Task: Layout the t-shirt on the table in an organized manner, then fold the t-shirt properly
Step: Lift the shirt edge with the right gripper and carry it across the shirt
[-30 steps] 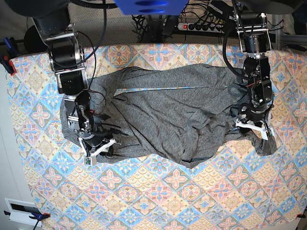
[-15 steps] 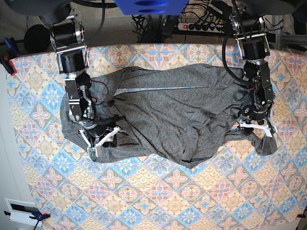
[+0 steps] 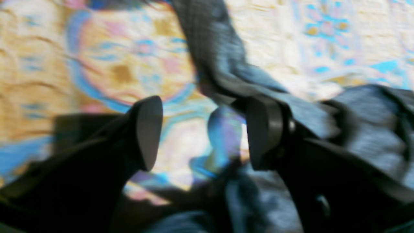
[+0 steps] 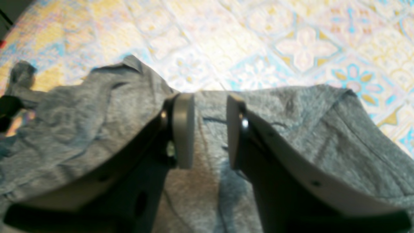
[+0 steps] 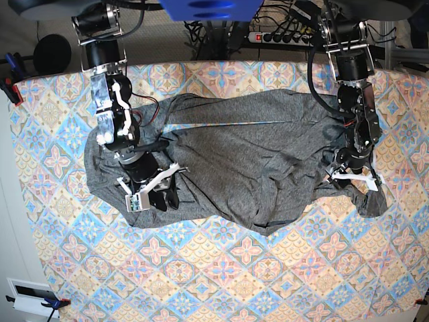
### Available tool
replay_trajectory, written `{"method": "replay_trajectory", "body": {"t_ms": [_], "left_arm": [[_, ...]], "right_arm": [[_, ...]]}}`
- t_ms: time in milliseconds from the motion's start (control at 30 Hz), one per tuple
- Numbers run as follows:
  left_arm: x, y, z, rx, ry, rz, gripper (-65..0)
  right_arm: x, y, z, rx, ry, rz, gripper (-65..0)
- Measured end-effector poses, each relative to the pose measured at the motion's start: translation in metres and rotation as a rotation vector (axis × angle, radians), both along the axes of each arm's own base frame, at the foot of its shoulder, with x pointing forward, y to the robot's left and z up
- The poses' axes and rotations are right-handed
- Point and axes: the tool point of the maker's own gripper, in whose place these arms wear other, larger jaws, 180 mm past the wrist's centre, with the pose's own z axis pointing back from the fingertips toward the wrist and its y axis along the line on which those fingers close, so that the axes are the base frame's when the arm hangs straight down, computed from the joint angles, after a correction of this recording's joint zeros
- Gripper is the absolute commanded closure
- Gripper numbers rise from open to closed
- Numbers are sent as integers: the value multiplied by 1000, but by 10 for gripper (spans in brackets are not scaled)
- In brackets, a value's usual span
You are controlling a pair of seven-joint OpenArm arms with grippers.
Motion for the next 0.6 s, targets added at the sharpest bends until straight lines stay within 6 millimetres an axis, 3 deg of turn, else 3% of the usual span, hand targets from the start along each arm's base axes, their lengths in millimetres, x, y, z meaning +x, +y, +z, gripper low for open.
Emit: {"method": "replay_trajectory", "body": {"t_ms": [167,267,333,467,600], "left_arm": [[2,-1,2,-33,-15,15,-384],[4,-2,5,-33,-29,12,-384],[9,3,20,4,-90,27,-384],[13,16,43,34,-165,54,-384],[10,19,24,15,-112,75,-384]], "right_arm": [[-4,8,17,18,-50,18,-162],[-23,8,-8,13,21,17,-161],[-37,10,-25,2,70,28,-161],[-62,46,-41,0,119,136,-161],[-79,83,-44,18,133,235,-161]]}}
